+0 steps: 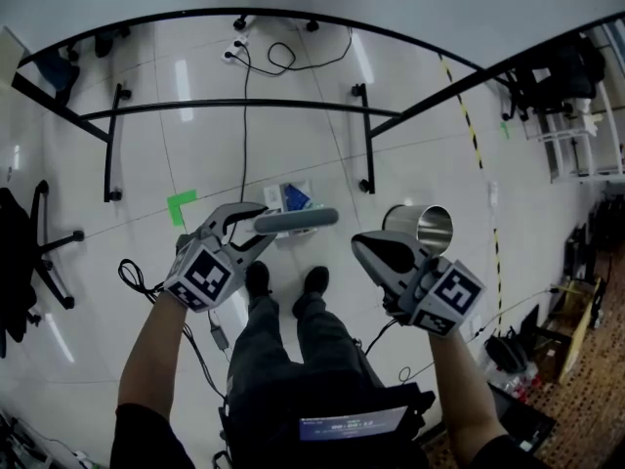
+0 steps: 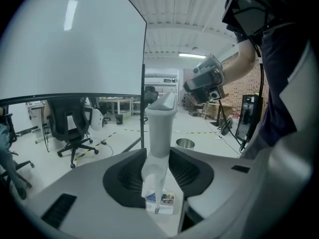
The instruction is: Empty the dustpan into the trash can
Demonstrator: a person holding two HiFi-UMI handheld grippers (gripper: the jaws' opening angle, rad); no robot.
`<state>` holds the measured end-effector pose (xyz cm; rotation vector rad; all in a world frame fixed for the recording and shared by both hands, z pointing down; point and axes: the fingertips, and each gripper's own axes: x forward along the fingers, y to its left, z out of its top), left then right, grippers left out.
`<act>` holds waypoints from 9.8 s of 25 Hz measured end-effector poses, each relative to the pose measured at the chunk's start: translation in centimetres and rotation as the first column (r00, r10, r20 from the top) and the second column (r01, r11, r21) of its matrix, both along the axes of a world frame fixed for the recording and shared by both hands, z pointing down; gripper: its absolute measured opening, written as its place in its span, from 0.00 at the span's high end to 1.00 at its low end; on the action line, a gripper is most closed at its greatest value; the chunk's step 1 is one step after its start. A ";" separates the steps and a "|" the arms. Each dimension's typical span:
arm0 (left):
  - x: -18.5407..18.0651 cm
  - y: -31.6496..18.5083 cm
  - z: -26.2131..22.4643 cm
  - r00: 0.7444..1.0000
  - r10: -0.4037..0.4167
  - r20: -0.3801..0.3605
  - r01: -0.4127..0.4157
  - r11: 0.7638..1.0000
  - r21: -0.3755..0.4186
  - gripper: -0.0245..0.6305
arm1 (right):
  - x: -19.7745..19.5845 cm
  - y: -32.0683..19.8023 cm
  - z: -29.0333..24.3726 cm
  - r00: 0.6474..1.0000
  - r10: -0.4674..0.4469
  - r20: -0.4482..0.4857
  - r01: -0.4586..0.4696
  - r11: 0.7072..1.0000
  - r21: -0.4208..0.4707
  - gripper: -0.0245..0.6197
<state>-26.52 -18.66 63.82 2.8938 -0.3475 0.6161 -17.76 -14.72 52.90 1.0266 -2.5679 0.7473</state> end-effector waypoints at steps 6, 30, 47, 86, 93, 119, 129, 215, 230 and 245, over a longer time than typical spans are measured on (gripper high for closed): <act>0.6 -0.4 0.1 0.999 0.031 -0.042 -0.030 0.999 0.018 0.77 | -0.2 -1.0 1.8 0.999 -0.005 -0.036 0.007 0.999 0.035 0.93; 1.4 -0.5 -0.6 0.985 0.035 -0.170 -0.044 0.998 -0.053 0.77 | -5.9 -4.4 2.1 0.926 -0.376 -0.036 0.376 0.912 0.161 0.52; 0.5 -0.7 -0.4 0.986 0.008 -0.167 -0.024 0.995 -0.094 0.76 | -6.8 -4.6 2.8 0.878 -0.476 -0.051 0.479 0.869 0.126 0.70; 0.1 -2.2 -22.4 0.974 -0.003 -0.225 0.033 0.991 0.129 0.77 | -7.0 -5.2 -19.0 0.897 -0.442 0.025 0.423 0.873 0.243 0.73; 0.7 -1.9 -26.1 0.976 0.033 -0.215 0.010 0.981 0.195 0.77 | -6.3 -4.6 -22.9 0.904 -0.427 0.016 0.403 0.865 0.298 0.73; 1.7 1.0 -33.6 0.955 0.037 -0.293 0.035 0.971 0.237 0.75 | -5.5 -0.9 -30.1 0.932 -0.362 0.021 0.321 0.851 0.416 0.72; 2.7 1.0 -33.1 0.950 0.094 -0.297 -0.013 0.964 0.265 0.75 | -4.3 -1.0 -29.0 0.949 -0.310 0.060 0.261 0.878 0.401 0.72; 40.7 8.3 -34.3 0.903 0.406 -0.141 -0.335 0.870 0.361 0.77 | 32.7 6.2 -30.7 0.976 -0.156 0.155 0.090 0.927 0.363 0.73; 44.0 4.0 -33.0 0.850 0.488 -0.197 -0.398 0.841 0.366 0.77 | 35.8 1.8 -29.1 0.983 -0.051 0.174 -0.008 0.947 0.322 0.74; 52.2 6.1 -33.1 0.867 0.473 -0.154 -0.387 0.836 0.389 0.78 | 44.4 3.6 -29.4 0.961 -0.089 0.261 -0.014 0.929 0.369 0.74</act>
